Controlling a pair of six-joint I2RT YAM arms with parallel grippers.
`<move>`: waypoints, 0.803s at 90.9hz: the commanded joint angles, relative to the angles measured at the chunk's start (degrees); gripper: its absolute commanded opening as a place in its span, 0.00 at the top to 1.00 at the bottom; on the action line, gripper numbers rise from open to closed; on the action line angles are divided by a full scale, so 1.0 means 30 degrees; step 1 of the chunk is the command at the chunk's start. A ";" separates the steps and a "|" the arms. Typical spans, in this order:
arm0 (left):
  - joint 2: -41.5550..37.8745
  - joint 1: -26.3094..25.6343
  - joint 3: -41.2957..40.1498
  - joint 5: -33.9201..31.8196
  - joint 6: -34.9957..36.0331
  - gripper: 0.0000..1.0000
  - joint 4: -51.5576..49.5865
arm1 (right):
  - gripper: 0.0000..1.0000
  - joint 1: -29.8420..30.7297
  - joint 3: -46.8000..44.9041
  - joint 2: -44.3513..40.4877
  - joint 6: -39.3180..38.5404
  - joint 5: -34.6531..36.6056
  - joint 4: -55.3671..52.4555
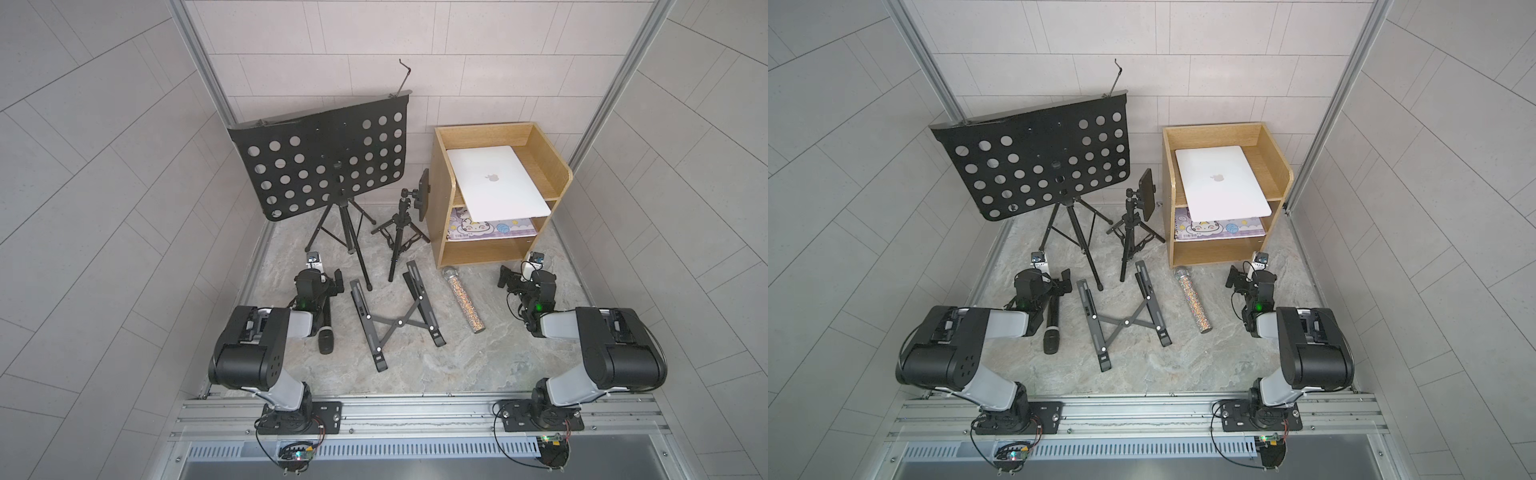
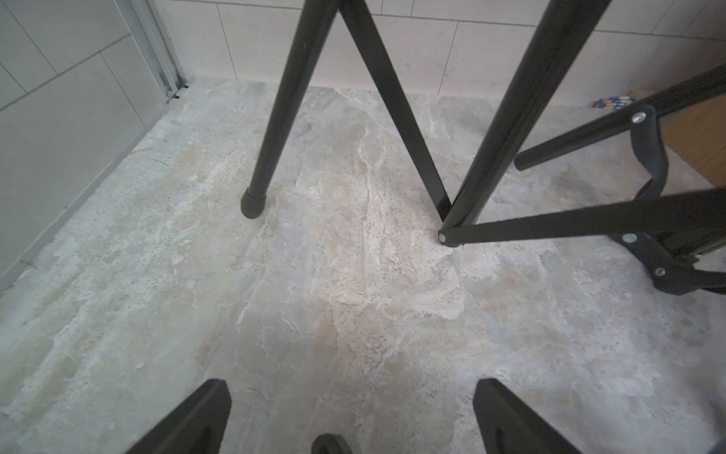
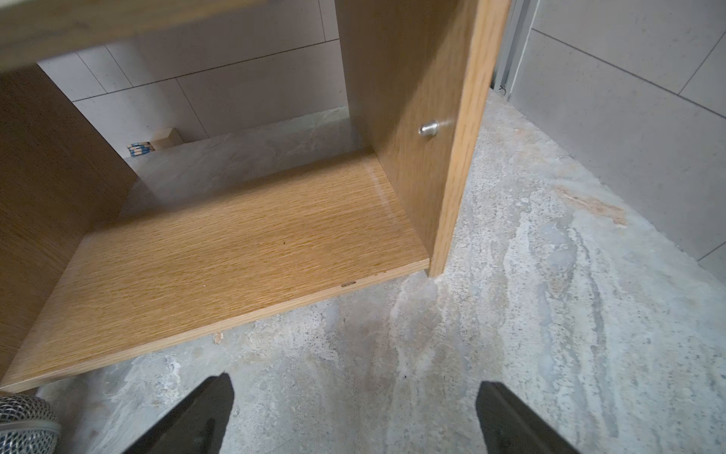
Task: Close the laptop lid and set it aside
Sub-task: Reset both arms
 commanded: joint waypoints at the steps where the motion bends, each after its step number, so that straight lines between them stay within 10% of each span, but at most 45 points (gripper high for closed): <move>1: -0.0359 -0.0023 -0.0125 -0.0002 -0.0038 0.00 0.0882 | 0.00 -0.0026 0.0243 -0.0287 -0.0169 -0.0138 -0.0200; 73: 0.0058 -0.0009 -0.0173 0.0020 -0.0125 0.00 0.1661 | 0.00 -0.0026 -0.4490 0.0054 0.0701 0.1997 0.8980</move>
